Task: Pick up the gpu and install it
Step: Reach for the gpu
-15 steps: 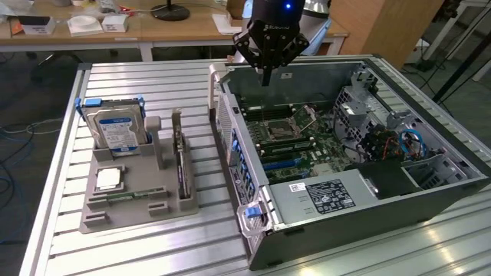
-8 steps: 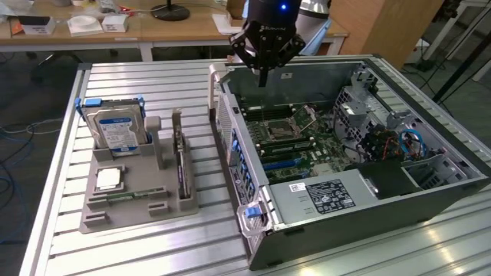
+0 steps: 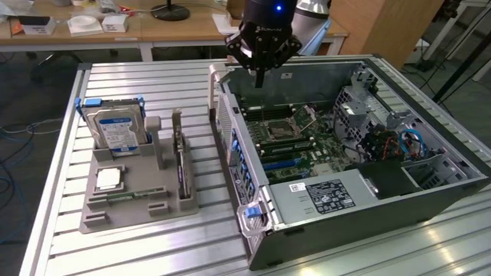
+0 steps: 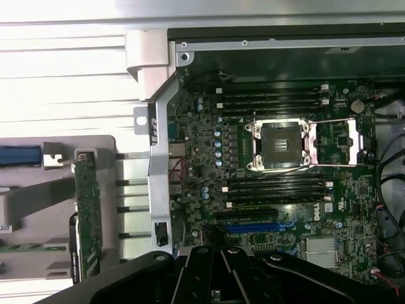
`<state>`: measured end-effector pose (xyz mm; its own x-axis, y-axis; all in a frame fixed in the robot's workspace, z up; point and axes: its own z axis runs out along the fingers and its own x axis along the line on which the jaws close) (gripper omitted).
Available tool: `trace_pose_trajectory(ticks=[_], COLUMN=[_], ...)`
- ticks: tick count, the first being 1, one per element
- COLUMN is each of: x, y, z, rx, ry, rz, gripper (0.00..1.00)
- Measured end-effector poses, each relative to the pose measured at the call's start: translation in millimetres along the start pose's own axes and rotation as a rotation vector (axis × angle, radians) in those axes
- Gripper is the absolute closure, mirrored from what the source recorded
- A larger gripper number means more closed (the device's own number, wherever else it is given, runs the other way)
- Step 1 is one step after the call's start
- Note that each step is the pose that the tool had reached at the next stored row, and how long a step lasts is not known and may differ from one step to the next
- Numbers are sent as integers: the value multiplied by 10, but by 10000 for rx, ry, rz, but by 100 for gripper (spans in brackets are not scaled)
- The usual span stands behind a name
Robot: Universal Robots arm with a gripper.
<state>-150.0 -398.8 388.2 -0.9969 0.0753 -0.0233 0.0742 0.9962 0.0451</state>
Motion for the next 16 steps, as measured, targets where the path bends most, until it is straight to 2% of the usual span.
trace_pose_trajectory(ticks=[16], x=[122], y=[-10], z=[23], rx=[0], ry=[0], rz=[0], gripper=[89])
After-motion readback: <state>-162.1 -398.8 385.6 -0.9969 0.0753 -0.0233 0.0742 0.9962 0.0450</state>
